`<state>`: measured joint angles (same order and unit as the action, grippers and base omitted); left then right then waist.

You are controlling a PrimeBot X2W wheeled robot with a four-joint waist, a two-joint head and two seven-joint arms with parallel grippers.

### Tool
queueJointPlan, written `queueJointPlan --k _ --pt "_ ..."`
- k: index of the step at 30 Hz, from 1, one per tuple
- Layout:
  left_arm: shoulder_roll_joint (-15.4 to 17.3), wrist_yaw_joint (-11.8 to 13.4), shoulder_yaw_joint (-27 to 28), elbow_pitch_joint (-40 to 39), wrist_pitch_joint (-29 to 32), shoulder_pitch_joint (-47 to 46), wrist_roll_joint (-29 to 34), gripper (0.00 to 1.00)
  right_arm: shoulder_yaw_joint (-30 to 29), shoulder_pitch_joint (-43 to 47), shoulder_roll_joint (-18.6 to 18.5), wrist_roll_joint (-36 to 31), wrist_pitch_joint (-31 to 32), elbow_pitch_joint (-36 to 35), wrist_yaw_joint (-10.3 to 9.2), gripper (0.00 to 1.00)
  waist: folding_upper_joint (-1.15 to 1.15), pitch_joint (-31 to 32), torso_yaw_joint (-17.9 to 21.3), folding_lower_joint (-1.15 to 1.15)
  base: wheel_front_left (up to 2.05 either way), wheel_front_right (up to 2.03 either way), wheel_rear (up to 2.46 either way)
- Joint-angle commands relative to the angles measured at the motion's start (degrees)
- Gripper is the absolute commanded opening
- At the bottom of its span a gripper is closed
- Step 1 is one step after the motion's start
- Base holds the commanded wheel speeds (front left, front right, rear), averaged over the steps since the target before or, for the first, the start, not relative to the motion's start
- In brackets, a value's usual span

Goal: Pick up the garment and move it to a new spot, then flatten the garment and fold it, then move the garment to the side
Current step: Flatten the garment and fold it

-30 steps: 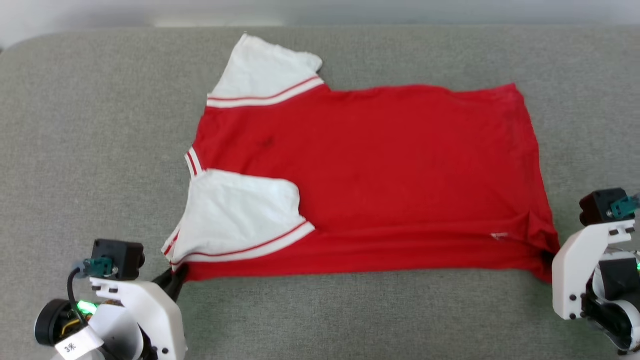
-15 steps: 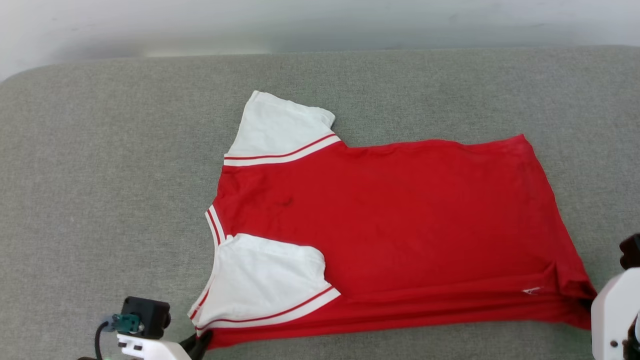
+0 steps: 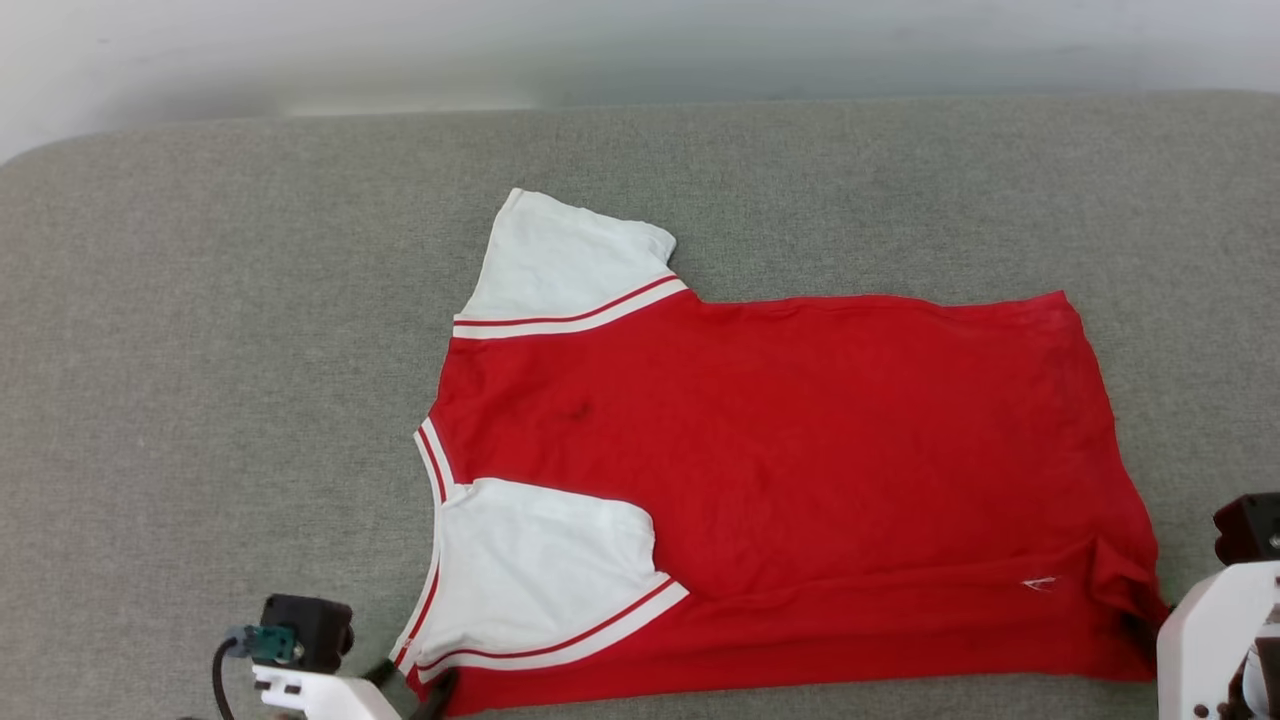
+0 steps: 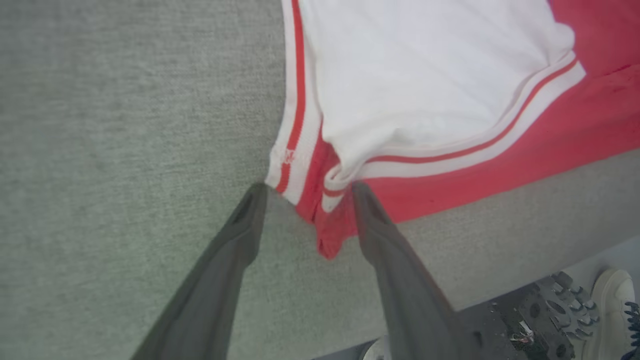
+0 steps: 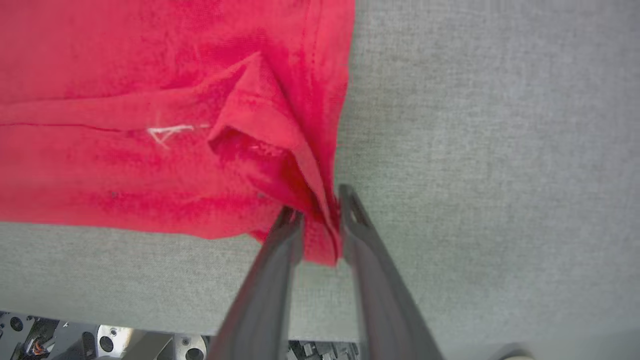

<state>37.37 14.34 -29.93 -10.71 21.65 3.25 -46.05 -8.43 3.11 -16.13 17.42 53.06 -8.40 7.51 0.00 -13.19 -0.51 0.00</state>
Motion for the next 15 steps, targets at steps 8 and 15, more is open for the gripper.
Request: queueJointPlan --k 8,15 --pt "-1.4 0.4 3.6 0.5 -8.7 -3.7 3.1 1.00 2.2 -4.2 -2.8 0.2 -7.7 0.7 -0.04 1.00 0.00 2.6 0.3 0.00 0.00 0.00 0.00" --pt "-1.2 0.3 5.8 0.9 -21.7 -6.9 10.7 1.00 4.3 -7.4 -3.8 -0.6 -19.9 -0.2 -0.03 1.00 0.00 4.9 1.3 0.00 0.00 0.00 0.00"
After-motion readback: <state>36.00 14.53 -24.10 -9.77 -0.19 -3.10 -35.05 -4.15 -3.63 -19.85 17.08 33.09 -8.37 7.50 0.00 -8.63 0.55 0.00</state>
